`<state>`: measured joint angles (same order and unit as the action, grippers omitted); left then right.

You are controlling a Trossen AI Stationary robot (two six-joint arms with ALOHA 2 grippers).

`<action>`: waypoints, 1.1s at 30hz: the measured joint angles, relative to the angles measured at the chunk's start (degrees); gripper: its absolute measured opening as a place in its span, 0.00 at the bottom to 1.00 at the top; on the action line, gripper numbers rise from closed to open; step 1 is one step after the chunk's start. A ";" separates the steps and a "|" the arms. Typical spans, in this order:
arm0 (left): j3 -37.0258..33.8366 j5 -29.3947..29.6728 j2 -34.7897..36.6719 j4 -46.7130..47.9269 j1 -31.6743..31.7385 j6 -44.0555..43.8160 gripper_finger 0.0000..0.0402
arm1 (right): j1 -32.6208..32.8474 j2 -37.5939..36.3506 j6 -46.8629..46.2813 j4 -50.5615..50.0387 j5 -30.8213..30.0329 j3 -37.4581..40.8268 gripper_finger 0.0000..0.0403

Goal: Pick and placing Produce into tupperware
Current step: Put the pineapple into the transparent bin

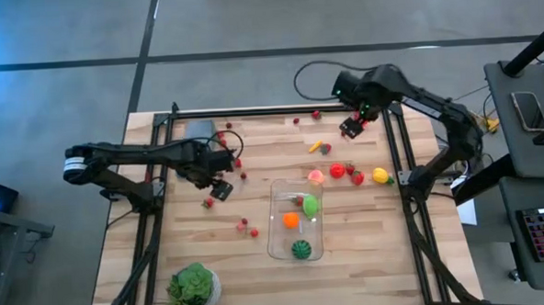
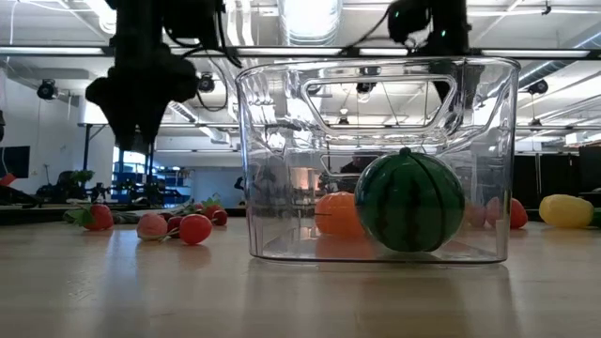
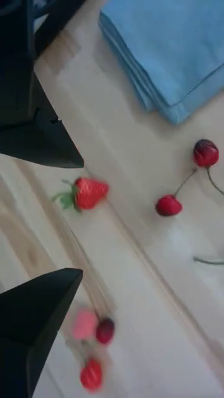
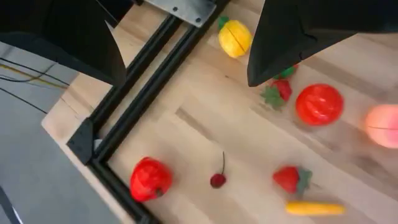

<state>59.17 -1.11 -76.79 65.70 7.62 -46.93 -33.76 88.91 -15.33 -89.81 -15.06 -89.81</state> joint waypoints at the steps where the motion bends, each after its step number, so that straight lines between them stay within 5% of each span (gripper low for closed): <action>1: -0.87 -0.06 0.08 -0.20 0.06 1.15 0.65 | 0.24 0.55 0.13 0.05 1.08 1.18 0.82; 7: -6.42 -0.05 0.03 -2.22 0.30 6.73 0.65 | 0.45 4.44 2.29 -0.31 10.13 8.15 0.82; 19: -14.57 0.84 0.01 -11.25 1.04 13.68 0.65 | 0.63 5.54 4.73 -0.18 10.66 22.48 0.82; 33: -14.68 4.73 0.01 -13.03 2.49 17.59 0.65 | 0.63 5.54 0.96 5.54 15.50 34.96 0.82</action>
<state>44.49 3.62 -76.77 52.67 10.12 -29.34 -33.12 94.45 -14.36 -84.27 0.43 -54.85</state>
